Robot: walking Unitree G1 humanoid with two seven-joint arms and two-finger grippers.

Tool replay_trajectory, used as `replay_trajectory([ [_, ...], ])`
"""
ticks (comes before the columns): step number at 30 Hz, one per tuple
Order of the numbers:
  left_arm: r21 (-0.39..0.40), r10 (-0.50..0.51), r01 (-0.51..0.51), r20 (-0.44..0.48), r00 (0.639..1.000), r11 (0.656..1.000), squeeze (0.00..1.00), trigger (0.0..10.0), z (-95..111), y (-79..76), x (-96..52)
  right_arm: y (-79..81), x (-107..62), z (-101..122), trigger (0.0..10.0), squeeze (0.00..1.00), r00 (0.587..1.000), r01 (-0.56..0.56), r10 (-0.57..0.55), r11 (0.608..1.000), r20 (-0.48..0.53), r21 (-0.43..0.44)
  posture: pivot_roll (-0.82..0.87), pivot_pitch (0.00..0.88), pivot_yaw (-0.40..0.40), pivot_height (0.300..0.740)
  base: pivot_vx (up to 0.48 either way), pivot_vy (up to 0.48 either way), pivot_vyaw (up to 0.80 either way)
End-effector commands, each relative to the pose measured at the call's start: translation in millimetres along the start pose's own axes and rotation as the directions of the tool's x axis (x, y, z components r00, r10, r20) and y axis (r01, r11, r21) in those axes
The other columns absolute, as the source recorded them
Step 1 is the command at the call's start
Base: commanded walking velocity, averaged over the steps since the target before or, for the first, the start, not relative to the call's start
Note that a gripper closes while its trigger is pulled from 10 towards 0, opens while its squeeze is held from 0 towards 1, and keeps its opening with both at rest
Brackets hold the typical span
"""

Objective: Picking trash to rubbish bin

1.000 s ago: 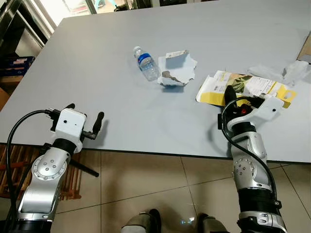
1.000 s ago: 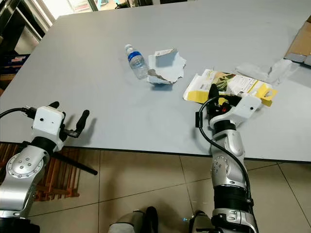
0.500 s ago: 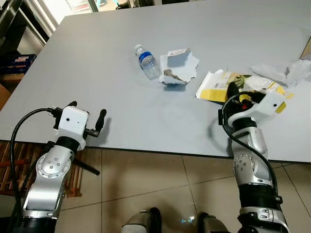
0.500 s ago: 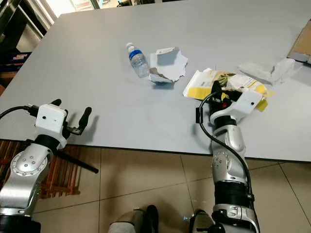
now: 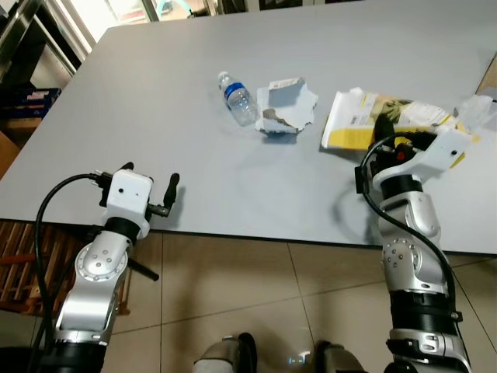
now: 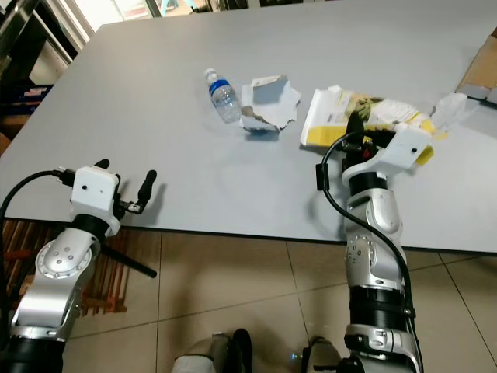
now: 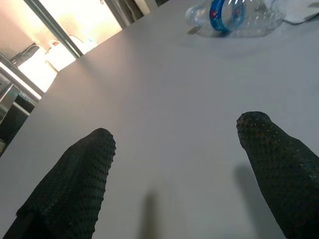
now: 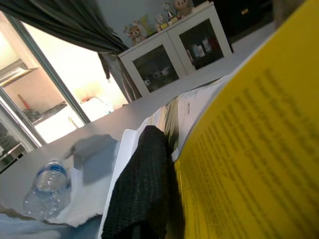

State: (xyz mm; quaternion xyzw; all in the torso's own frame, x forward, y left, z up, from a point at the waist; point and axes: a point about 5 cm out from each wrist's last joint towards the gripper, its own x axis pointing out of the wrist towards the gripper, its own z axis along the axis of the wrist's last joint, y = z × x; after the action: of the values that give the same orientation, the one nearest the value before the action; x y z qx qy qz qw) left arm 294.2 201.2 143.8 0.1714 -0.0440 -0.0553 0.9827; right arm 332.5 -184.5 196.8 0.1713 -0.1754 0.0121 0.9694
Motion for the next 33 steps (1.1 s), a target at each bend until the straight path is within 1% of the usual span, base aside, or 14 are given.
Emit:
replay_trajectory([
  [1,0.001,0.010,-0.010,-0.021,1.000,1.000,0.00,10.0,-6,-0.9,-0.7,9.5,1.3,9,0.0,0.00,0.999,-0.030,0.031,0.999,0.018,-0.015,0.05,0.175,0.149,0.740,0.000,0.000,0.00],
  [5,-0.038,0.000,-0.001,-0.016,1.000,0.999,0.00,10.0,-4,-10.4,2.0,10.7,-6.0,20,0.0,0.00,0.999,-0.035,0.037,0.998,0.034,-0.057,0.02,0.171,0.135,0.740,0.000,0.000,0.00],
  [13,-0.078,0.013,-0.013,-0.004,1.000,0.997,0.00,10.0,-1,-18.2,8.1,13.4,-20.9,29,0.0,0.00,0.998,-0.050,0.054,0.989,0.026,-0.139,-0.01,0.162,0.113,0.740,0.000,0.000,0.00],
  [17,-0.141,0.020,-0.015,0.032,0.999,0.990,0.00,10.0,8,-28.6,17.0,12.3,-36.7,38,0.0,0.00,0.999,-0.042,0.045,0.978,0.009,-0.203,-0.05,0.140,0.081,0.740,0.000,0.000,0.00],
  [20,-0.148,0.012,-0.004,0.048,0.999,0.989,0.00,10.0,11,-29.7,17.0,10.6,-41.3,39,0.0,0.00,0.999,-0.041,0.041,0.976,-0.006,-0.216,-0.07,0.133,0.073,0.740,0.000,0.000,0.00],
  [21,-0.151,0.003,0.006,0.063,0.998,0.989,0.00,10.0,12,-26.8,14.7,7.4,-50.8,39,0.0,0.00,0.999,-0.037,0.031,0.970,-0.032,-0.238,-0.08,0.125,0.065,0.740,0.000,0.000,0.00],
  [24,-0.152,0.003,0.007,0.064,0.998,0.988,0.00,10.0,12,-24.9,13.7,6.3,-54.0,39,0.0,0.00,0.999,-0.036,0.027,0.969,-0.041,-0.246,-0.08,0.125,0.065,0.740,0.000,0.000,0.00],
  [25,-0.149,0.007,0.001,0.054,0.998,0.989,0.00,10.0,8,-22.4,12.6,3.3,-58.5,39,0.0,0.00,0.999,-0.029,0.016,0.965,-0.051,-0.260,-0.10,0.115,0.054,0.740,0.000,0.000,0.00],
  [26,-0.149,0.007,0.001,0.054,0.998,0.989,0.00,10.0,8,-22.4,12.6,3.3,-58.5,39,0.0,0.00,0.999,-0.029,0.016,0.965,-0.051,-0.260,-0.10,0.115,0.054,0.740,0.000,0.000,0.00],
  [27,-0.154,0.021,-0.015,0.036,0.999,0.988,0.00,10.0,3,-18.6,11.2,0.6,-65.1,39,0.0,0.00,0.998,-0.024,0.006,0.960,-0.066,-0.277,-0.11,0.107,0.044,0.740,0.000,0.000,0.00],
  [28,-0.154,0.021,-0.015,0.036,0.999,0.988,0.00,10.0,3,-18.6,11.2,0.6,-65.1,39,0.0,0.00,0.998,-0.024,0.006,0.960,-0.066,-0.277,-0.11,0.107,0.044,0.740,0.000,0.000,0.00],
  [29,-0.159,0.033,-0.028,0.024,0.999,0.987,0.00,10.0,0,-16.6,10.5,-1.3,-70.7,39,0.0,0.00,0.997,-0.021,-0.003,0.956,-0.080,-0.292,-0.12,0.104,0.037,0.740,0.000,0.000,0.00],
  [31,-0.179,0.045,-0.041,0.014,0.999,0.983,0.00,10.0,-2,-17.0,10.1,-0.5,-80.3,36,0.0,0.00,0.994,-0.030,-0.005,0.951,-0.113,-0.307,-0.12,0.104,0.031,0.740,0.000,0.000,0.00],
  [33,-0.202,0.043,-0.039,0.015,0.999,0.979,0.00,10.0,0,-20.5,10.2,1.9,-83.8,34,0.0,0.00,0.991,-0.040,-0.002,0.950,-0.134,-0.309,-0.12,0.104,0.030,0.740,0.000,0.000,0.00],
])
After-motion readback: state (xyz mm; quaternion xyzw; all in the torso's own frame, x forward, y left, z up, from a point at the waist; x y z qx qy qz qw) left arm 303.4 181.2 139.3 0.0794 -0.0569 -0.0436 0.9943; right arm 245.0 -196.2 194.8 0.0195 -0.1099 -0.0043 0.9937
